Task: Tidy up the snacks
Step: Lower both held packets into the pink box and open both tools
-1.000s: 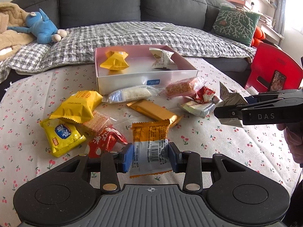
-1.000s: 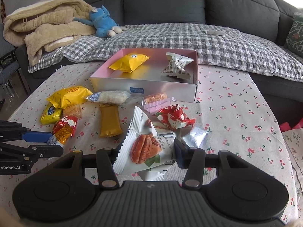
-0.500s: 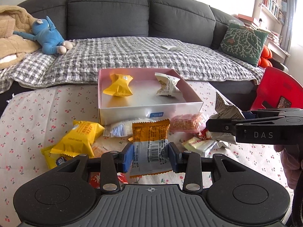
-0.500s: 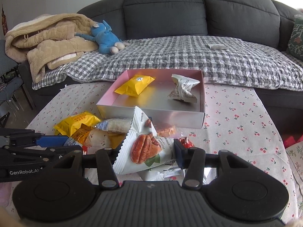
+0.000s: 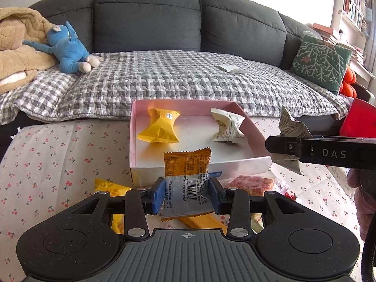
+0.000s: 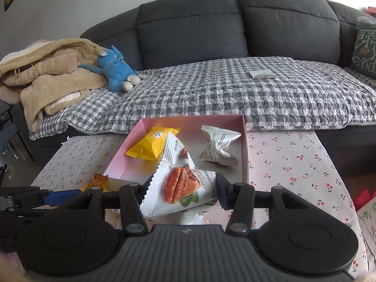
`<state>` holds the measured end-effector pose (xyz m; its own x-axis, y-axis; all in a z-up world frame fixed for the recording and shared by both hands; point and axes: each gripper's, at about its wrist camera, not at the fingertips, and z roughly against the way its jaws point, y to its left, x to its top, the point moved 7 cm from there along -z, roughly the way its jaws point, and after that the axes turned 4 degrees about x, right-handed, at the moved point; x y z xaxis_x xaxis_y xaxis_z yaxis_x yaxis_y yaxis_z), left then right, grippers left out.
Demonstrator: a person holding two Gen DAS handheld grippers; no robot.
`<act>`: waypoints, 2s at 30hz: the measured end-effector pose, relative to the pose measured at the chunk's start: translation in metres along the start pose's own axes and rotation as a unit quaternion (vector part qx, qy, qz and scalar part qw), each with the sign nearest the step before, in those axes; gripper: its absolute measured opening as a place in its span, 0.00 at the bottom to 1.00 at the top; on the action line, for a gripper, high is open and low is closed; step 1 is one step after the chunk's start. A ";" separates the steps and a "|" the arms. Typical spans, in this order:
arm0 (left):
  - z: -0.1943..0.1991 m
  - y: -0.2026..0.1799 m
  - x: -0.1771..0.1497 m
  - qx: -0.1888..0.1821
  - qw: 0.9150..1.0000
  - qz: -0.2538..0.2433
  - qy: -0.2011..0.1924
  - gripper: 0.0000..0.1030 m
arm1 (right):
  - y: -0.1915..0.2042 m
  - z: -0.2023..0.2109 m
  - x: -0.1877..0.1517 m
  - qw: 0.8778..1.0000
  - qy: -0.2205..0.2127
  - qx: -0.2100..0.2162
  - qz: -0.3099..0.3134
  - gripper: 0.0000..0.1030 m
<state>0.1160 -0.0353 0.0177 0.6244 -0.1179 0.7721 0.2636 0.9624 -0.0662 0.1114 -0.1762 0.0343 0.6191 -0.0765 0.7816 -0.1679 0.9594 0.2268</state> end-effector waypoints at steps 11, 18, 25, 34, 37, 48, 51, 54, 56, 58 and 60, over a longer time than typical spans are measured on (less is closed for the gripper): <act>-0.051 -0.014 0.029 0.006 1.000 -0.014 0.001 0.36 | -0.038 -0.031 0.017 0.998 -0.004 0.006 -0.062 0.45; -0.093 -0.022 0.044 0.010 1.000 -0.019 0.013 0.36 | -0.055 -0.058 0.020 0.996 0.016 0.008 -0.082 0.45; -0.131 -0.032 0.046 0.022 0.998 -0.043 0.033 0.36 | -0.055 -0.086 0.013 0.996 0.055 0.021 -0.066 0.45; -0.166 -0.029 0.053 0.041 0.997 -0.054 0.044 0.37 | -0.060 -0.106 0.017 0.997 0.046 0.024 -0.059 0.45; -0.174 -0.029 0.056 0.045 0.996 -0.057 0.042 0.37 | -0.062 -0.111 0.019 0.997 0.040 0.029 -0.063 0.45; -0.182 -0.027 0.059 0.038 0.997 -0.045 0.044 0.47 | -0.063 -0.114 0.022 0.996 0.038 0.040 -0.067 0.47; -0.176 -0.026 0.059 0.030 0.998 -0.041 0.046 0.49 | -0.064 -0.108 0.023 0.996 0.035 0.035 -0.072 0.59; -0.166 -0.027 0.058 0.028 0.998 -0.045 0.043 0.60 | -0.065 -0.099 0.027 0.995 0.026 0.040 -0.083 0.66; -0.158 -0.029 0.058 0.025 0.998 -0.046 0.039 0.63 | -0.065 -0.092 0.030 0.995 0.022 0.039 -0.087 0.68; -0.150 -0.030 0.058 0.021 0.998 -0.047 0.038 0.64 | -0.064 -0.085 0.032 0.995 0.019 0.038 -0.086 0.69; -0.142 -0.031 0.057 0.019 0.998 -0.048 0.036 0.68 | -0.062 -0.078 0.034 0.996 0.017 0.036 -0.082 0.72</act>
<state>0.2484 -0.1066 -0.0260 0.6500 -0.2253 0.7257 0.2973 0.9543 0.0300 0.2024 -0.2171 0.0013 0.6687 -0.2199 0.7102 -0.1164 0.9125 0.3922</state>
